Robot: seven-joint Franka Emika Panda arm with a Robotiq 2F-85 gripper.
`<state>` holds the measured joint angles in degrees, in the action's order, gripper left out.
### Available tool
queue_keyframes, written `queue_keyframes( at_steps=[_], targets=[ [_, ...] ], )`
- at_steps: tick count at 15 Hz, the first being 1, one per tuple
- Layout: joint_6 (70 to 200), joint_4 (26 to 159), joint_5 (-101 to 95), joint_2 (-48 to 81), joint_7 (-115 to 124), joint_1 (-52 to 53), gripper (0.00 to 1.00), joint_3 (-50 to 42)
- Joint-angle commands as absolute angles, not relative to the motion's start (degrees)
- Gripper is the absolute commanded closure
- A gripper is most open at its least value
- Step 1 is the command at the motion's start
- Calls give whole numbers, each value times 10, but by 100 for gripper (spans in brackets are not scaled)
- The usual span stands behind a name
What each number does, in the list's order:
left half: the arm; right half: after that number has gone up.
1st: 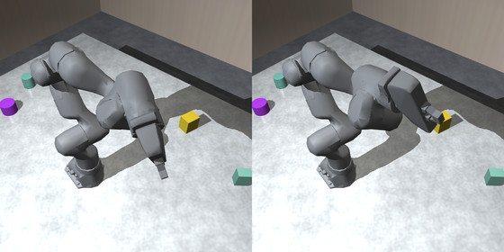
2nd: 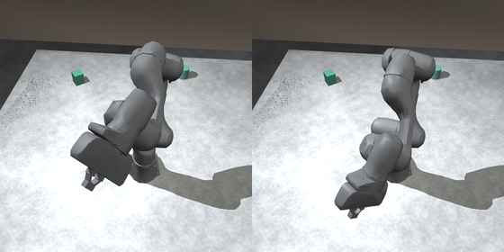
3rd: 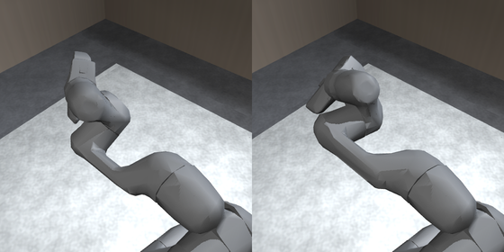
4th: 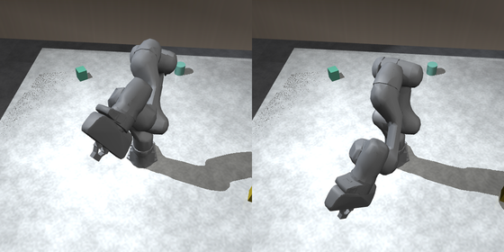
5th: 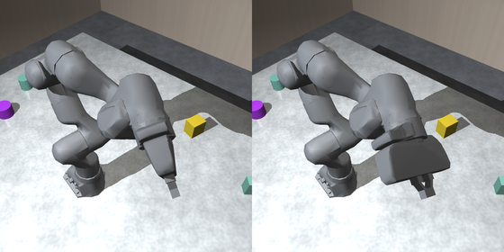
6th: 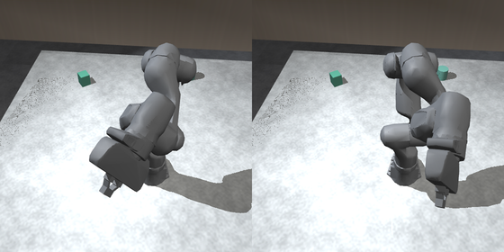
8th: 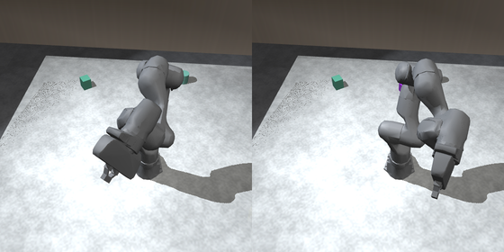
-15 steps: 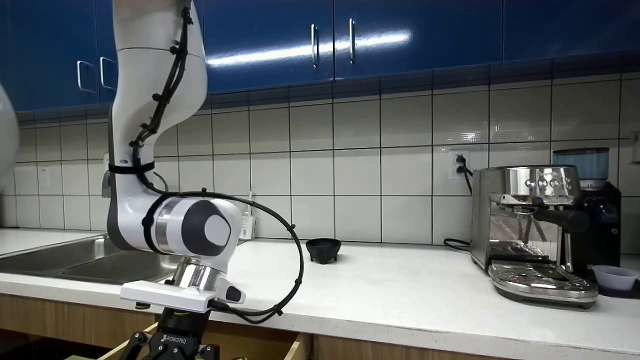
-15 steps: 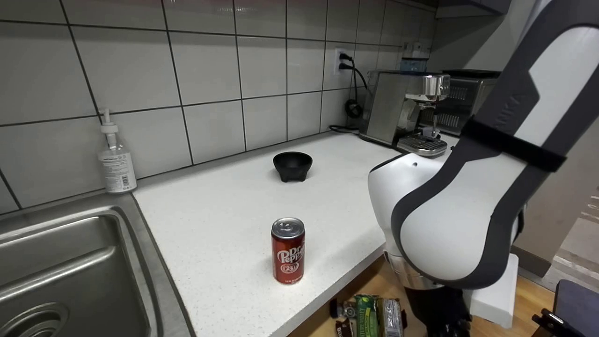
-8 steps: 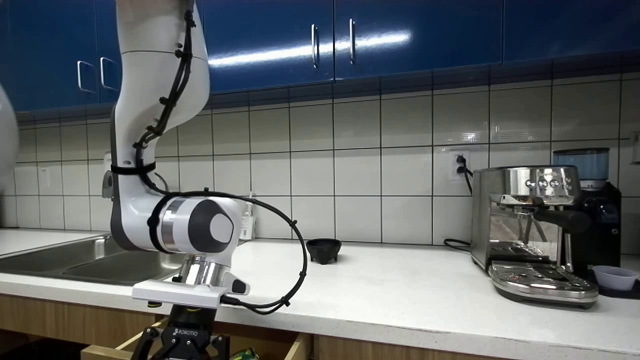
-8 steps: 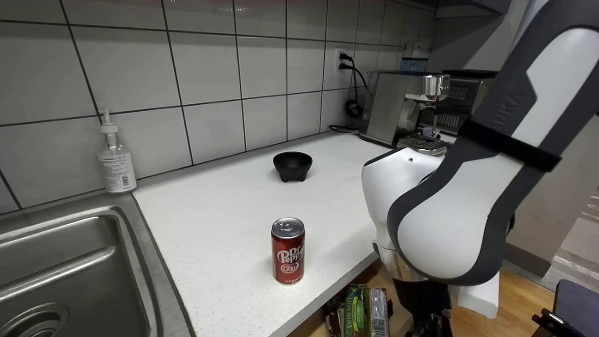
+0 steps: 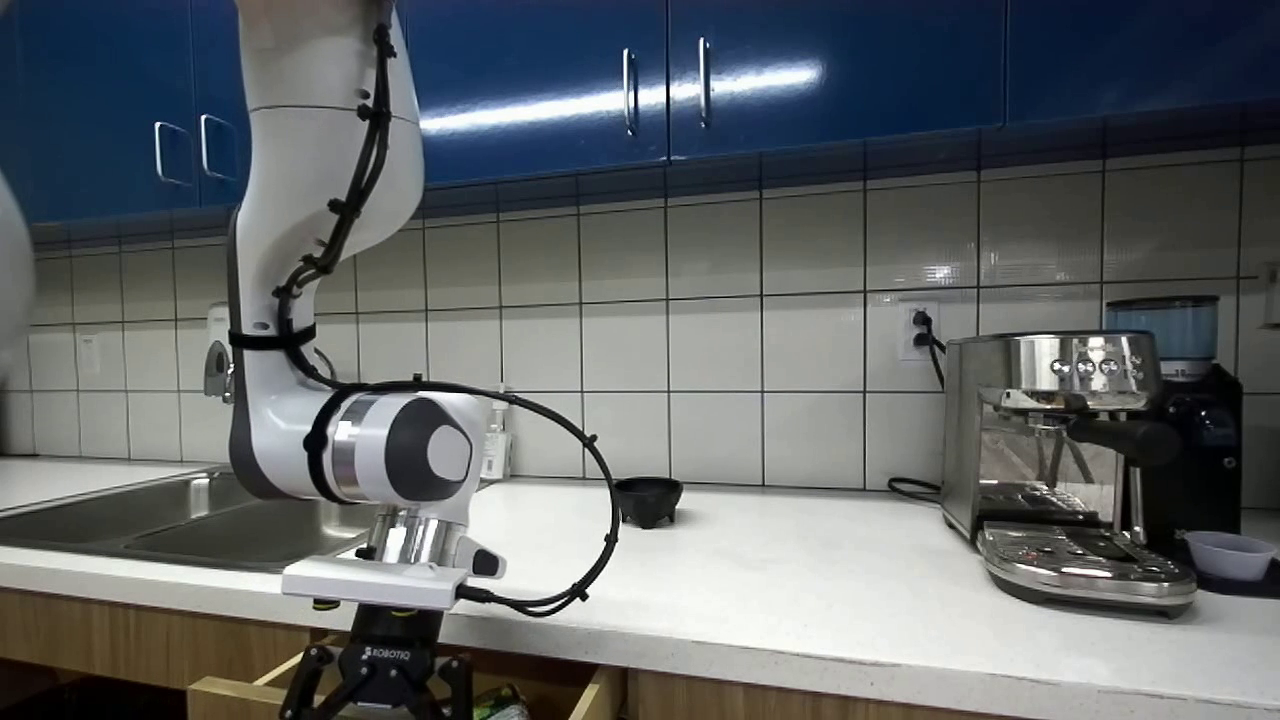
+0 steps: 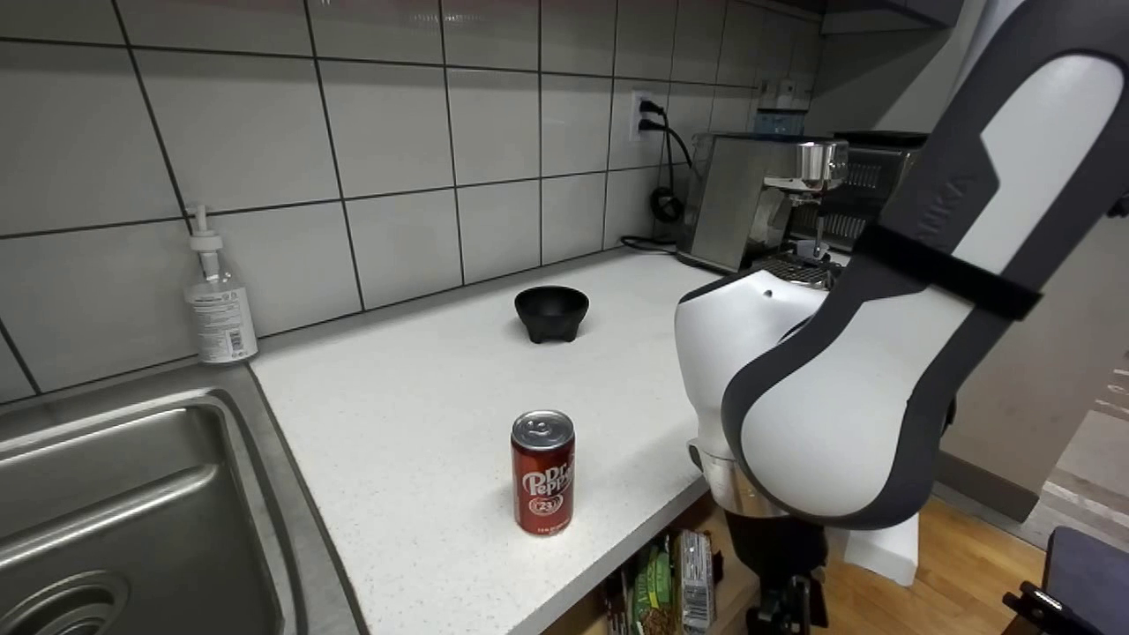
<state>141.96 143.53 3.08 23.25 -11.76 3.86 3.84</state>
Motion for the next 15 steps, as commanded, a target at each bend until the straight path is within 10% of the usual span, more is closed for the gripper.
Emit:
queue_keyframes(
  at_steps=[1,15],
  targets=[
    [1448,1411,13,254,-135,25,0,47],
    [1497,1403,-13,239,-109,36,0,37]
  ],
)
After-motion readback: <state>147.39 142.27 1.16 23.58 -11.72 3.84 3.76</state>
